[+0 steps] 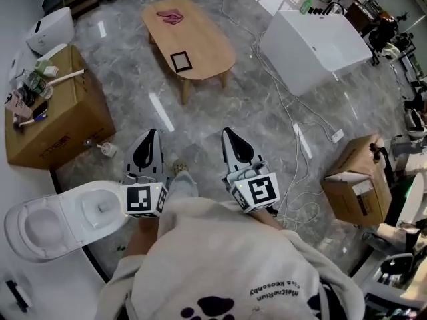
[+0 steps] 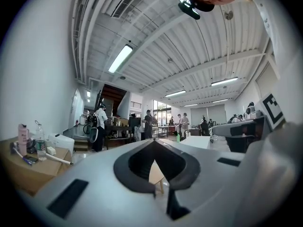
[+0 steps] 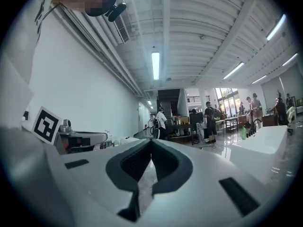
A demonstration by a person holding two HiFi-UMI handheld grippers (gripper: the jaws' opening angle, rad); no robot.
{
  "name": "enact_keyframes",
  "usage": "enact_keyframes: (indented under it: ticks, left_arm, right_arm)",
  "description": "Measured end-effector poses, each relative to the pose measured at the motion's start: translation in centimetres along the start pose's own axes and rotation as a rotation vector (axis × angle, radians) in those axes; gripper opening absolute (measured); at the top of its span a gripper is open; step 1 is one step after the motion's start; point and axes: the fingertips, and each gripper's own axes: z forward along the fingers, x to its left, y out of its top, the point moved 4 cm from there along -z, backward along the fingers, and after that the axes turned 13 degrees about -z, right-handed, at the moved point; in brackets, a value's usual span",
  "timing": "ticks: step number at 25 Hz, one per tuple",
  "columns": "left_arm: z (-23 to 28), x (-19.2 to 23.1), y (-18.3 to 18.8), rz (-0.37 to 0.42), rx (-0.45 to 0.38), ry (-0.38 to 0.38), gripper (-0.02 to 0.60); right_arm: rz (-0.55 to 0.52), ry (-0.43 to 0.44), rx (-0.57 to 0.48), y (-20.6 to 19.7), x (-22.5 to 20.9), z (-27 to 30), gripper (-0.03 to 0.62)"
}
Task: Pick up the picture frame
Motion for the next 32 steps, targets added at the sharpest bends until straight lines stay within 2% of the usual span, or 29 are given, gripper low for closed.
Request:
enact_keyframes:
  ticks: [3,10,14,19,24,32]
  left_arm:
    - [3.2,1.7,1.1,0.013,0.002,-0.009,0.008]
    - [9.8,4.3,1.4,0.032,0.038,-0.085,0.008]
    - [12.9,5.3,1.3,0.034,0.047,-0.13,0.008]
    - [15.1,5.5,1.2,0.036,0.051,-0.154,0.008]
    - [16.8,5.9,1.3,0.032,0.051,-0.149,0.008]
    - [20.4,8.6,1.0,0.03,0.03,-0.073,0.008]
  right_arm:
    - [0.002,-0.008,-0.004,0.2,-1.2,3.7,0.008]
    - [-0.018,-0.066,-0.005,0.3,-3.3,10.6,0.008]
    - [-0.007,-0.103,0.003,-0.3,-4.2,13.5,0.008]
    - [-0.011,-0.108,0.008,-0.6,-4.8,15.4,0.008]
    - [-0.007,-0.093,0.017,-1.0,-5.6,17.1,0.008]
    - [0.004,-0.027,-0.005,-2.2,-8.0,22.5,0.008]
